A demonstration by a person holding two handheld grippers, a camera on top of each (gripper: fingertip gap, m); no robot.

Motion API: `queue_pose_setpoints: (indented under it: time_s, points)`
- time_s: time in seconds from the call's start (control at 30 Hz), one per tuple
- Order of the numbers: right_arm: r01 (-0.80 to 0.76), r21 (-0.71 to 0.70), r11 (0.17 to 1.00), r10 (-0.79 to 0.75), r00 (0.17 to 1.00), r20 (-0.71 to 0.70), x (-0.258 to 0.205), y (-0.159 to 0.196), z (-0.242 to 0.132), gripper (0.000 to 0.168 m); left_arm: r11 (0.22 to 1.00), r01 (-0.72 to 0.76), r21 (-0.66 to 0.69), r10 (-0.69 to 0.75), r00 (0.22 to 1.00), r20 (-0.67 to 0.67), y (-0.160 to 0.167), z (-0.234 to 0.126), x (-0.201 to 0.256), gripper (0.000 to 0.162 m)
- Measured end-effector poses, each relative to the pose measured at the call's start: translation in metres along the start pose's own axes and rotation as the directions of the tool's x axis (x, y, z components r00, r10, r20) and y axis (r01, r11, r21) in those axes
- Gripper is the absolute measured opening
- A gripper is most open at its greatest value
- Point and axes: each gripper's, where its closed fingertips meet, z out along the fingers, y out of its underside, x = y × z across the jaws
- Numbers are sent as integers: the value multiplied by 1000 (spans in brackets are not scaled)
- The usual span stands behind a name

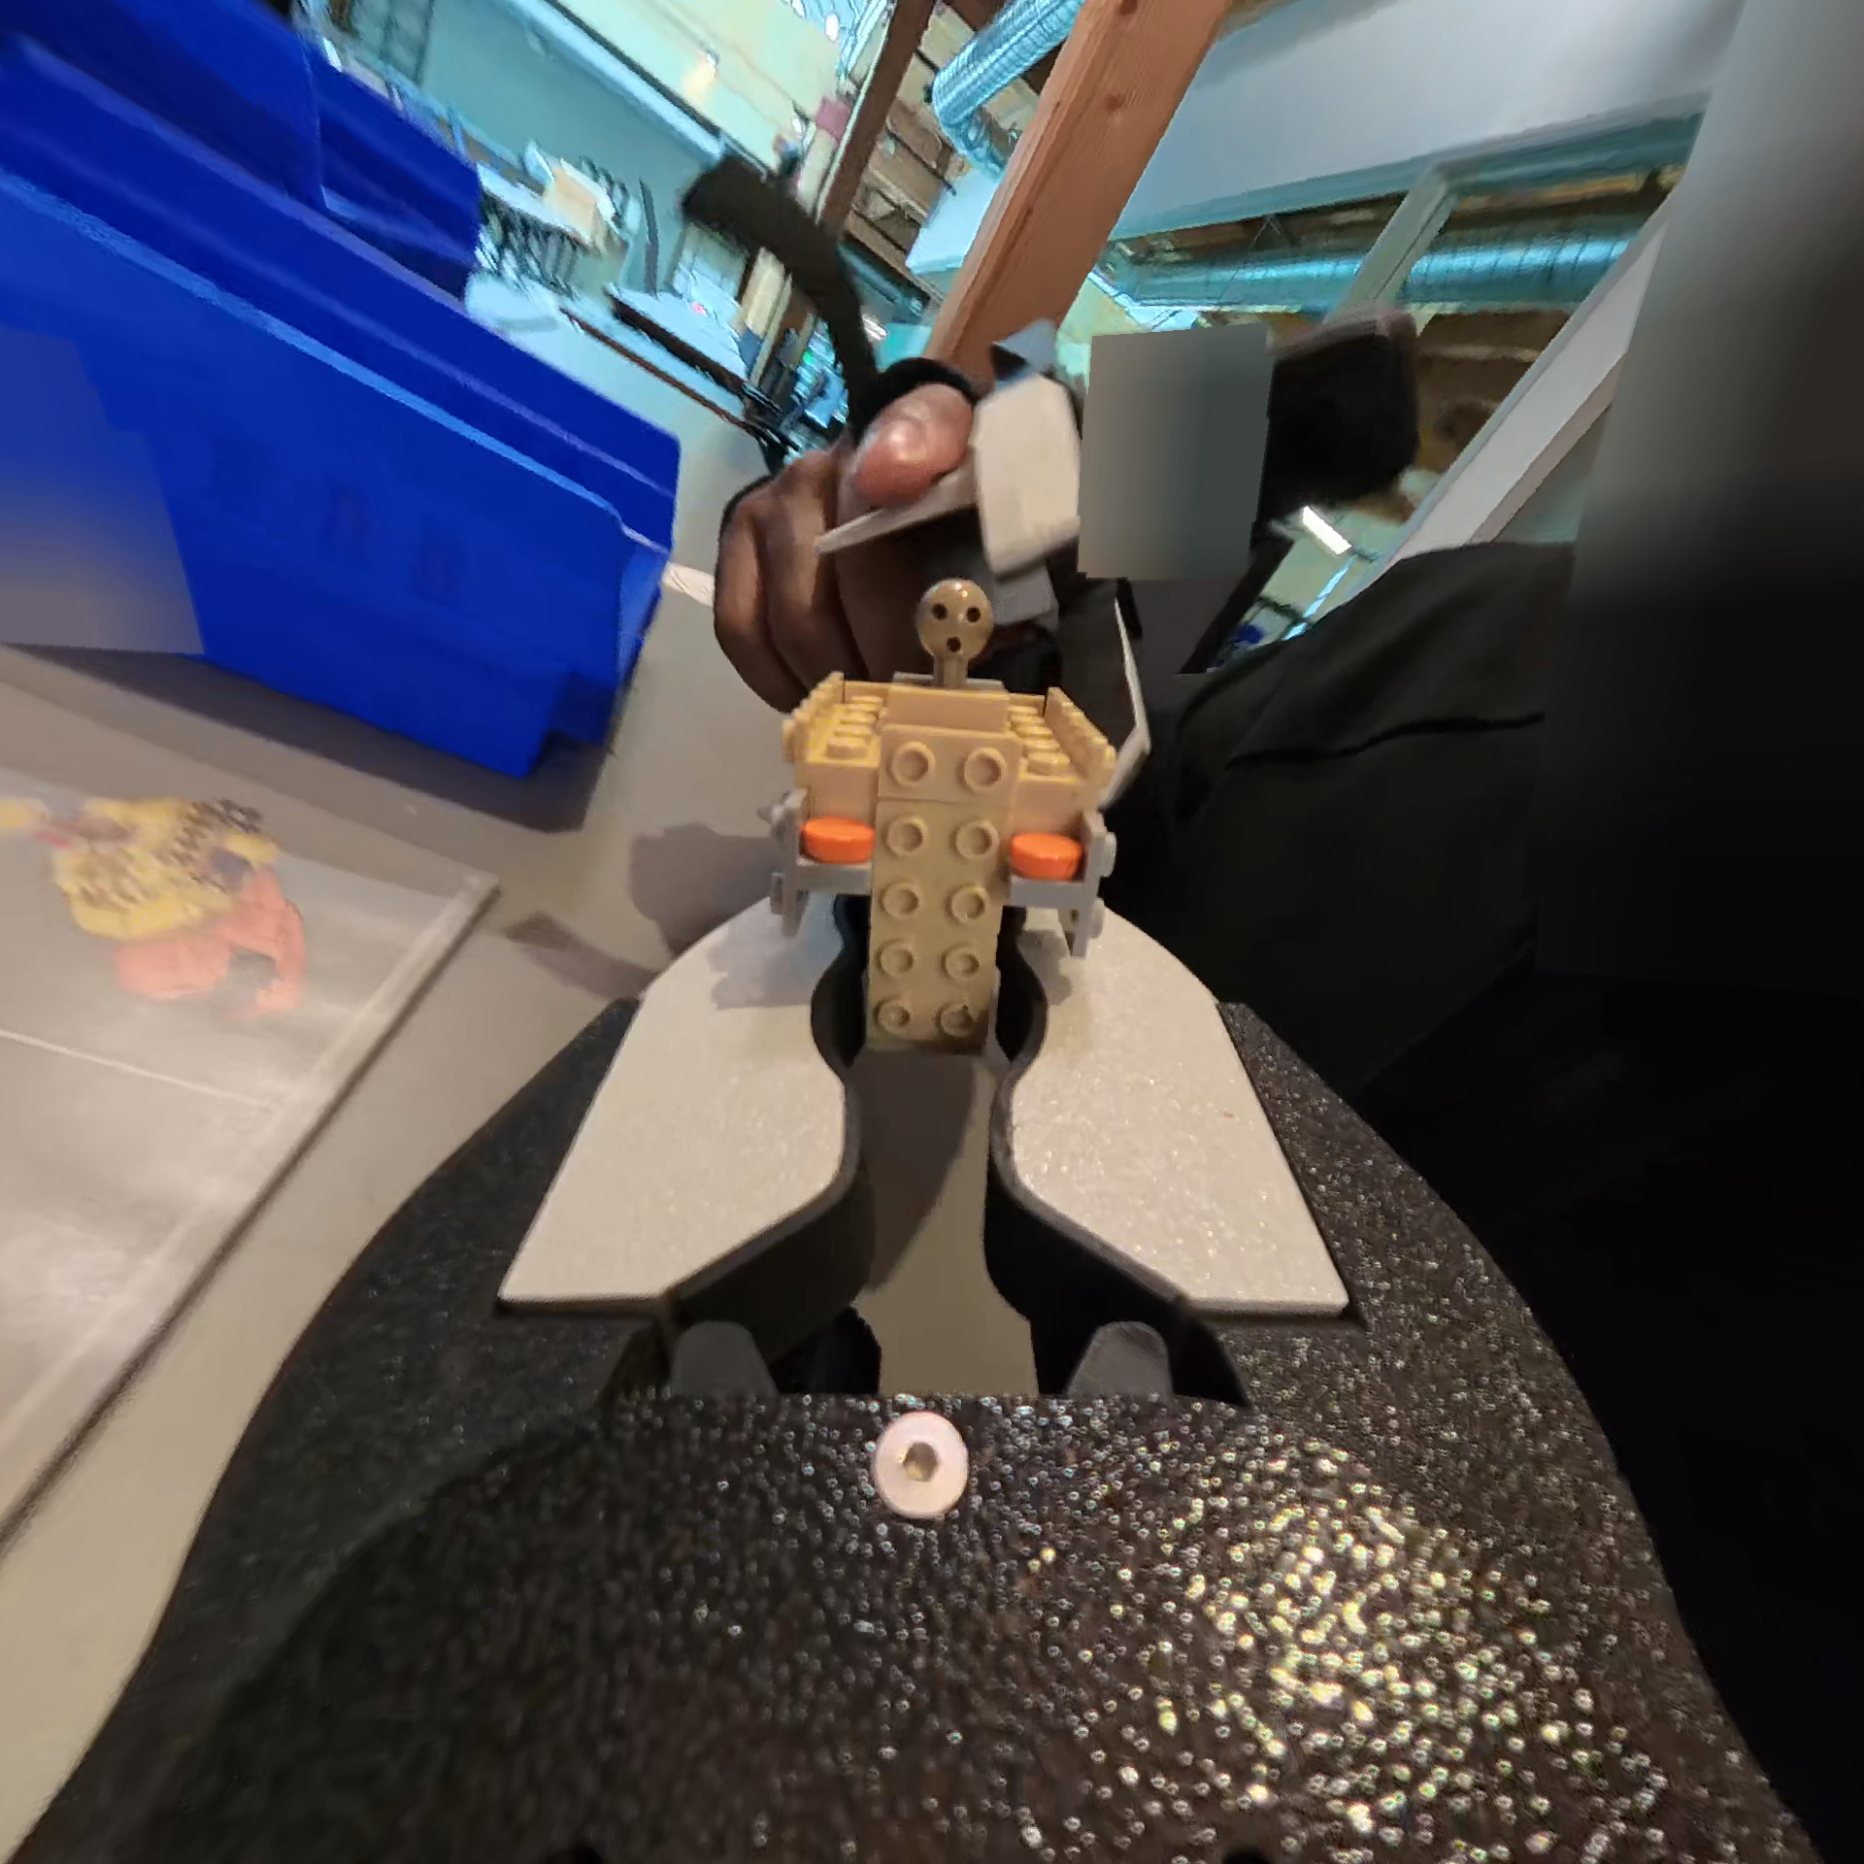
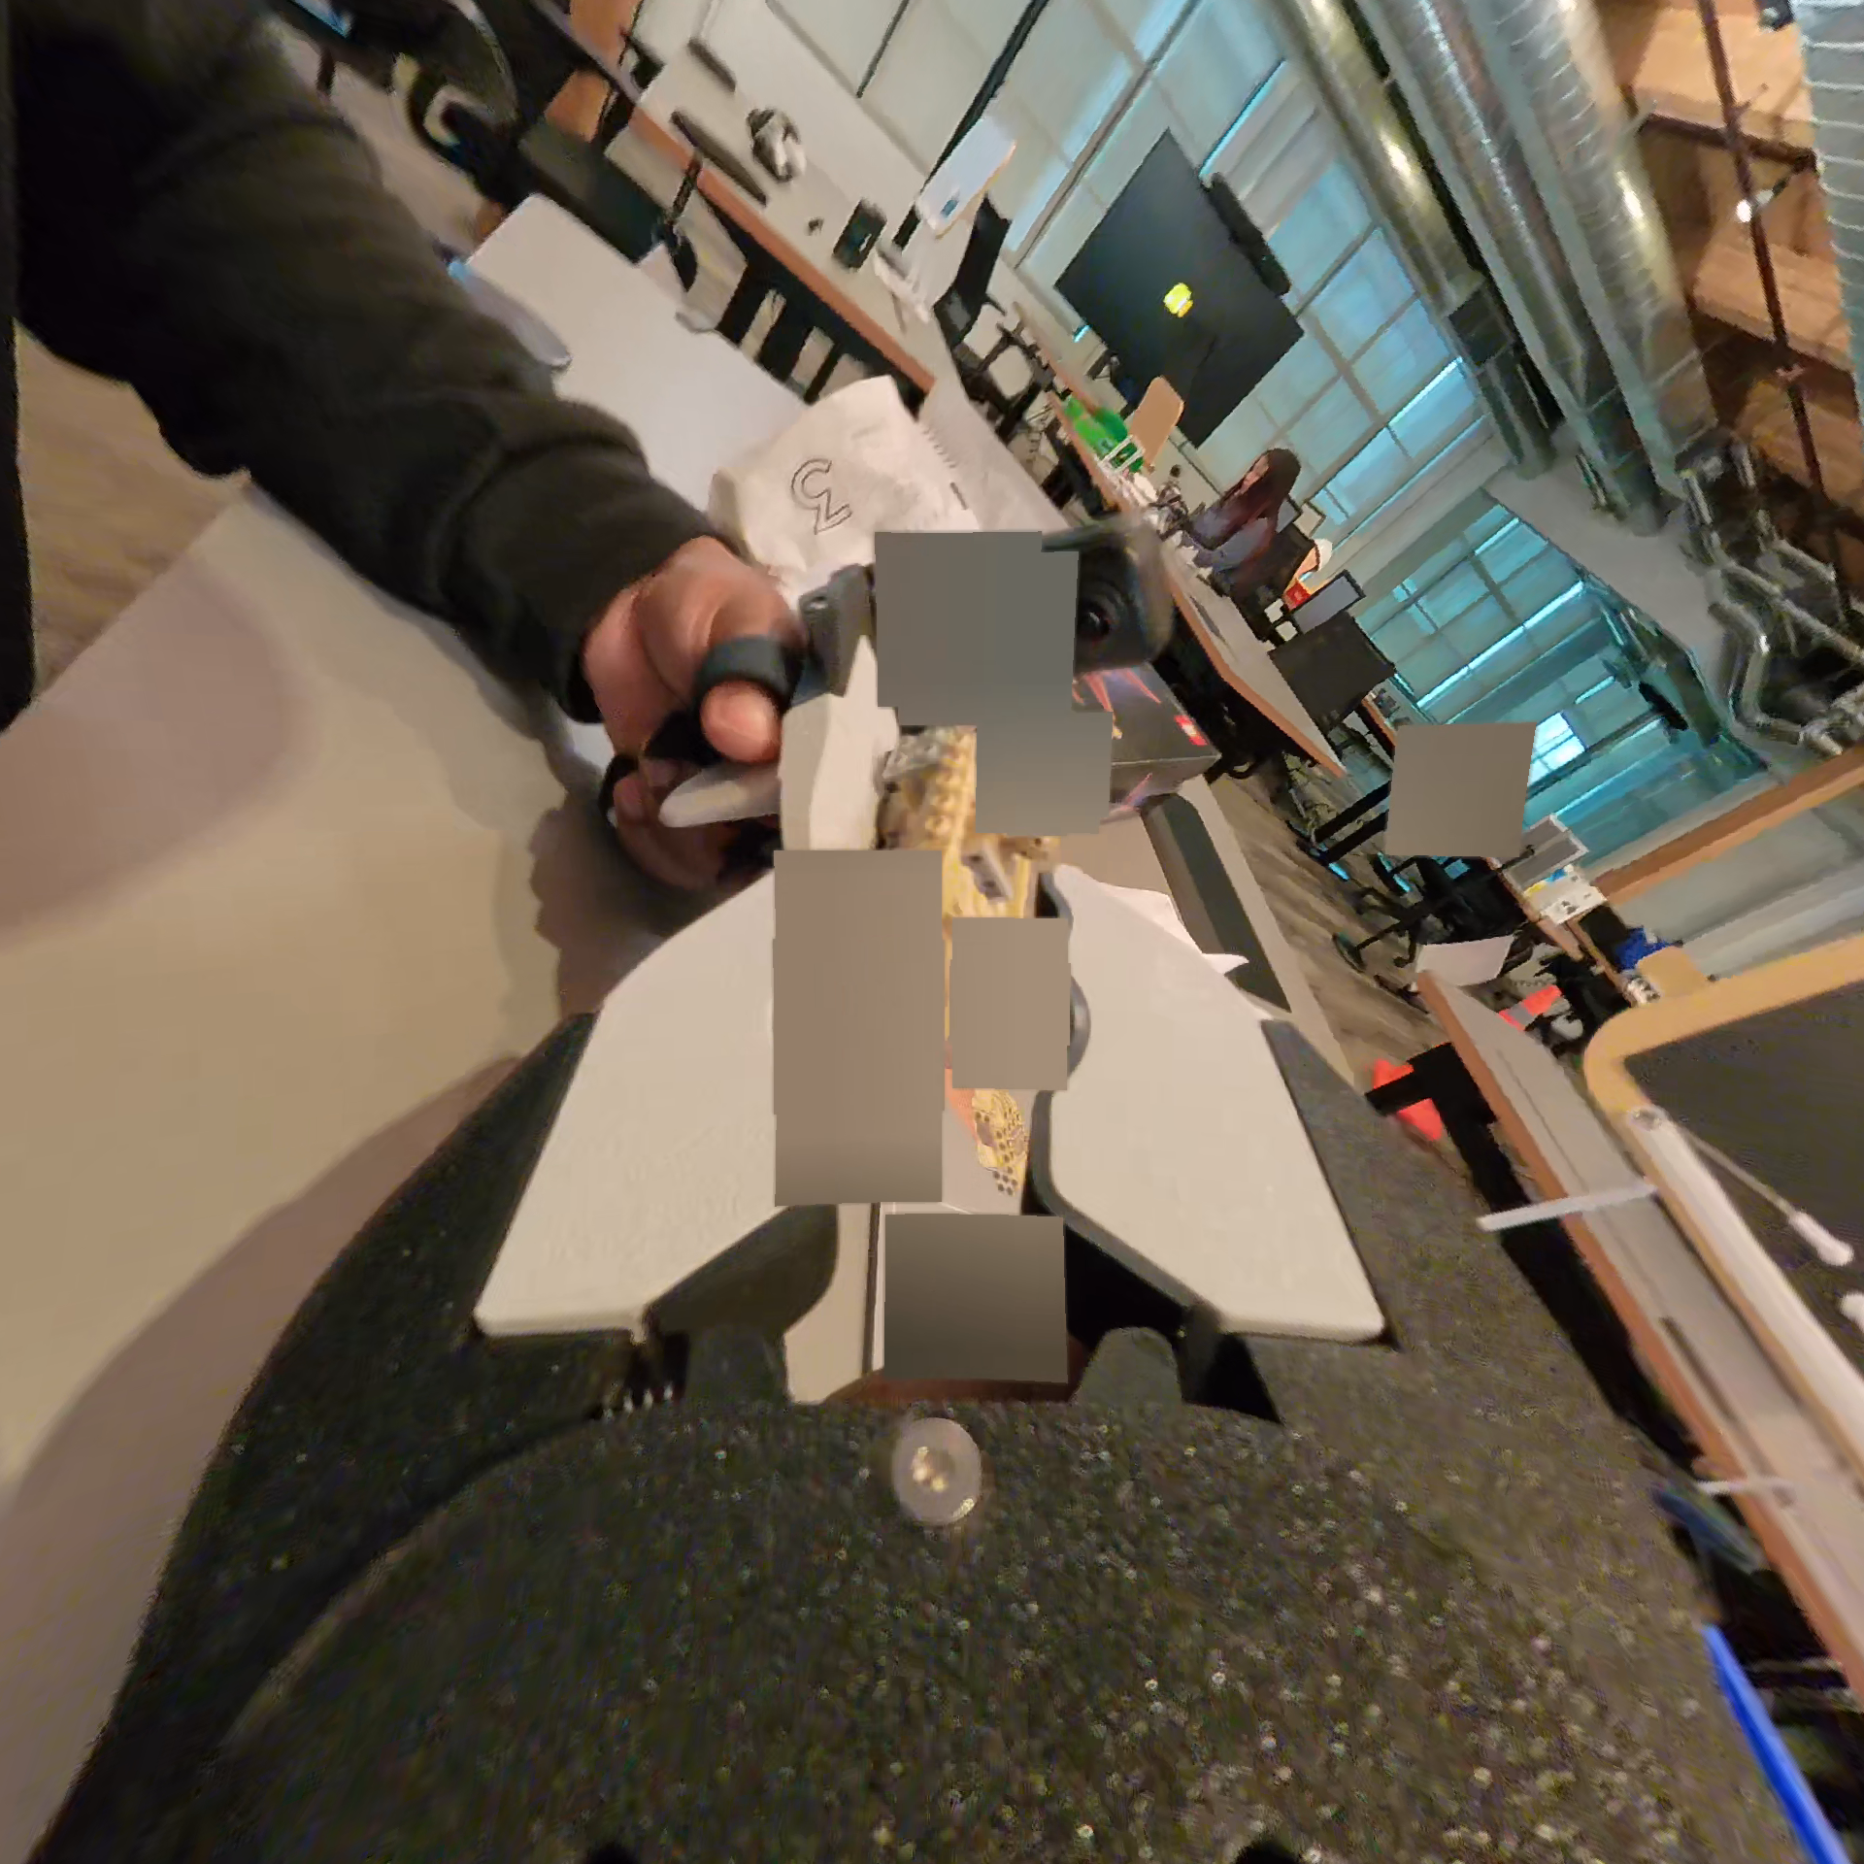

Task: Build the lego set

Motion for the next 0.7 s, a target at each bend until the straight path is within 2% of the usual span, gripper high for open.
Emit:
queue_pose_setpoints:
  time_s: [0.1,0.2,0.27,0.43,0.7]
  points:
    - [-89,-4,996,89,996,-6,5,4,0,39,988,-153,-21,154,987,48,-1,-3,0,22]
    - [-173,-4,985,173,984,37,1,7,2,39,936,-344,-68,349,932,95,0,-5,0,22]
    - [-208,9,978,207,976,68,-3,5,2,40,903,-422,-79,428,899,96,0,-6,3,22]
    - [-249,24,968,246,964,103,-8,1,4,39,861,-504,-74,509,857,83,1,-6,7,22]
    - [-283,42,958,274,951,144,-16,-5,5,39,834,-551,-43,552,833,36,4,-7,15,22]
